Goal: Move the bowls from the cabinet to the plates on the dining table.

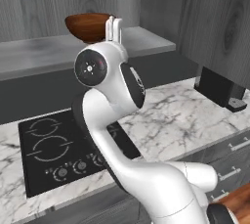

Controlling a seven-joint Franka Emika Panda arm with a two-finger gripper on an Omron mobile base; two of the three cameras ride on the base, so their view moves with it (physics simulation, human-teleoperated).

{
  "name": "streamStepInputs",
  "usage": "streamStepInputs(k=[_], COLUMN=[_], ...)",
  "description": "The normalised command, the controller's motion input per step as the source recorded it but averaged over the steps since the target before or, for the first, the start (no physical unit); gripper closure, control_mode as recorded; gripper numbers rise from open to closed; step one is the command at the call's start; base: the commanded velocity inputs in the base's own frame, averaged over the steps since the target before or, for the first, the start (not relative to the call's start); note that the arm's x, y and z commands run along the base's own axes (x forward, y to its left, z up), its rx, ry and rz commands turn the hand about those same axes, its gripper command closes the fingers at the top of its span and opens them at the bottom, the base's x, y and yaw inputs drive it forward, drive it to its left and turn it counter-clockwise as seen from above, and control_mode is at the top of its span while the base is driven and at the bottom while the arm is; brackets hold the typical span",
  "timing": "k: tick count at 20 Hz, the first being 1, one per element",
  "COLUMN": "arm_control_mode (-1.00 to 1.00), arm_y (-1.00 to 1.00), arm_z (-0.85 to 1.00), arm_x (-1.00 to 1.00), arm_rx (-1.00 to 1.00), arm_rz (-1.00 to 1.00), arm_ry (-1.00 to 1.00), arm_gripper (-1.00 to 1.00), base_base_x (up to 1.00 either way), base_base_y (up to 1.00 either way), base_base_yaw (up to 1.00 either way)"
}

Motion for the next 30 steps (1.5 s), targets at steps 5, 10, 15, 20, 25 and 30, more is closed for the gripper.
streamStepInputs(k=[5, 10, 15, 20, 25, 30], arm_control_mode=[-1.0, -1.0, -1.0, -1.0, -1.0, -1.0], arm_y=[0.48, 0.39, 0.29, 0.19, 0.21, 0.23], arm_z=[0.05, 0.01, 0.02, 0.0, 0.0, 0.0], arm_x=[0.32, 0.39, 0.42, 0.43, 0.43, 0.43], arm_rx=[0.0, 0.0, 0.04, 0.06, 0.07, 0.07], arm_rz=[-0.09, -0.08, -0.07, -0.03, -0.03, -0.02], arm_ry=[-0.01, 0.0, 0.0, 0.0, 0.0, 0.0], arm_gripper=[-1.0, -1.0, -1.0, -1.0, -1.0, -1.0], base_base_x=[0.0, 0.0, 0.0, 0.0, 0.0, 0.0], base_base_y=[0.0, 0.0, 0.0, 0.0, 0.0, 0.0], base_base_yaw=[0.0, 0.0, 0.0, 0.0, 0.0, 0.0])
